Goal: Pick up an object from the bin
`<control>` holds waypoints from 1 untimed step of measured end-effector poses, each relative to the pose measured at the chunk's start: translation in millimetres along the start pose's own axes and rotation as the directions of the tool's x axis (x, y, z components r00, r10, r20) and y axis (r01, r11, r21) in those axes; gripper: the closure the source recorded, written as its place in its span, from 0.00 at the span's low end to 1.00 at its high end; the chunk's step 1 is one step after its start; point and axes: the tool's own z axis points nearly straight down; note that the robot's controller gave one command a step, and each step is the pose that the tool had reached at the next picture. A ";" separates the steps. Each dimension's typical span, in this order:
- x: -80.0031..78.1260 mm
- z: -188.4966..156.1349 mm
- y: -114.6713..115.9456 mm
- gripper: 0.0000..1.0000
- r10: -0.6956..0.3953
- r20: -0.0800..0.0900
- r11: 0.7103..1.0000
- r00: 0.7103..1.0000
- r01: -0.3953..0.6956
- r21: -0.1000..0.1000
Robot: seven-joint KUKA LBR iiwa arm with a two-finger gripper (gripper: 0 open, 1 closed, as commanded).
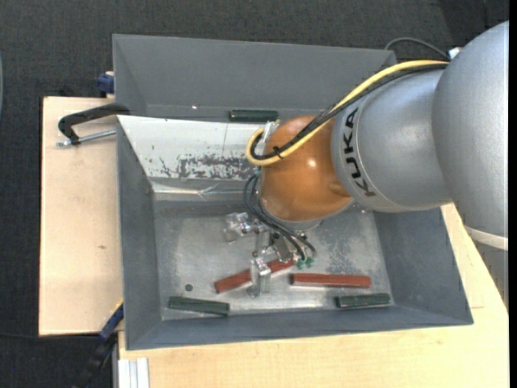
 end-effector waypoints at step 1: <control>8.8 -3.9 1.7 1.00 0.169 0.000 0.986 0.986 -0.169 0.001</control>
Offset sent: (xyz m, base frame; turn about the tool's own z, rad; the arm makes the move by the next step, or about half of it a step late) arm 0.0000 0.0000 0.0000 0.0000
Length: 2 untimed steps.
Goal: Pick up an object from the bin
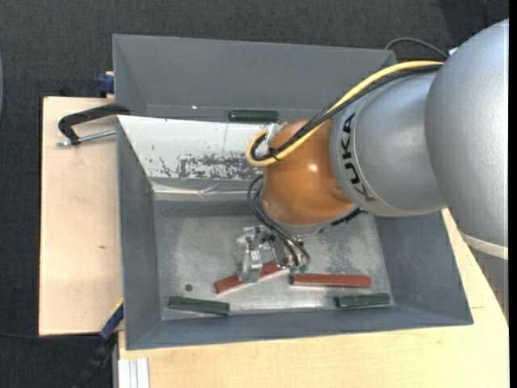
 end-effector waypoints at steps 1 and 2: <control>0.4 -0.2 0.7 0.00 0.002 0.000 1.000 1.000 -0.002 0.000; 0.4 -0.2 0.6 0.00 0.002 0.000 1.000 1.000 -0.002 0.000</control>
Offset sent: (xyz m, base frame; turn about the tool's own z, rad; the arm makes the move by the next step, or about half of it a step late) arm 0.0000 0.0000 0.0000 0.0000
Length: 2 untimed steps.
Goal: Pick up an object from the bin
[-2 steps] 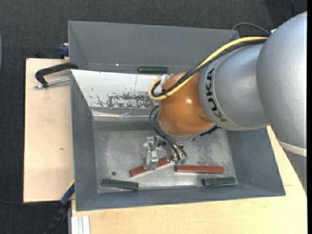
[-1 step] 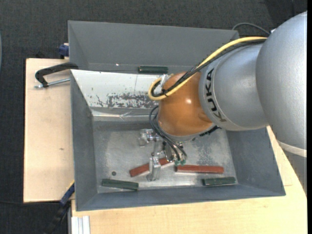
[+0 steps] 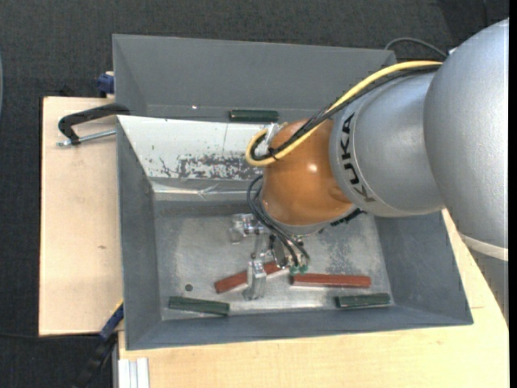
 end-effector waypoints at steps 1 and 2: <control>-6.2 23.8 -7.6 1.00 0.192 -0.001 0.981 0.981 -0.192 0.000; -6.3 23.8 -7.6 1.00 0.192 -0.001 0.981 0.981 -0.192 0.000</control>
Offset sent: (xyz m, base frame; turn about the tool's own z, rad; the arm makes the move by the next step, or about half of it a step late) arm 0.0000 0.0000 0.0000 0.0000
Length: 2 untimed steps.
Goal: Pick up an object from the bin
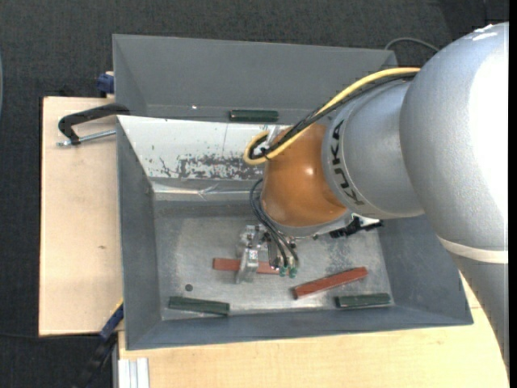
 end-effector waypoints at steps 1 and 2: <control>-21.4 -144.6 29.5 1.00 -0.008 0.006 1.000 1.000 0.008 -0.002; -21.3 -144.4 29.4 1.00 -0.008 0.006 1.000 1.000 0.008 -0.001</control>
Offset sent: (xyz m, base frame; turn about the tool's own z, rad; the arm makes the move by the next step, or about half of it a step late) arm 0.0000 0.0000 0.0000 0.0000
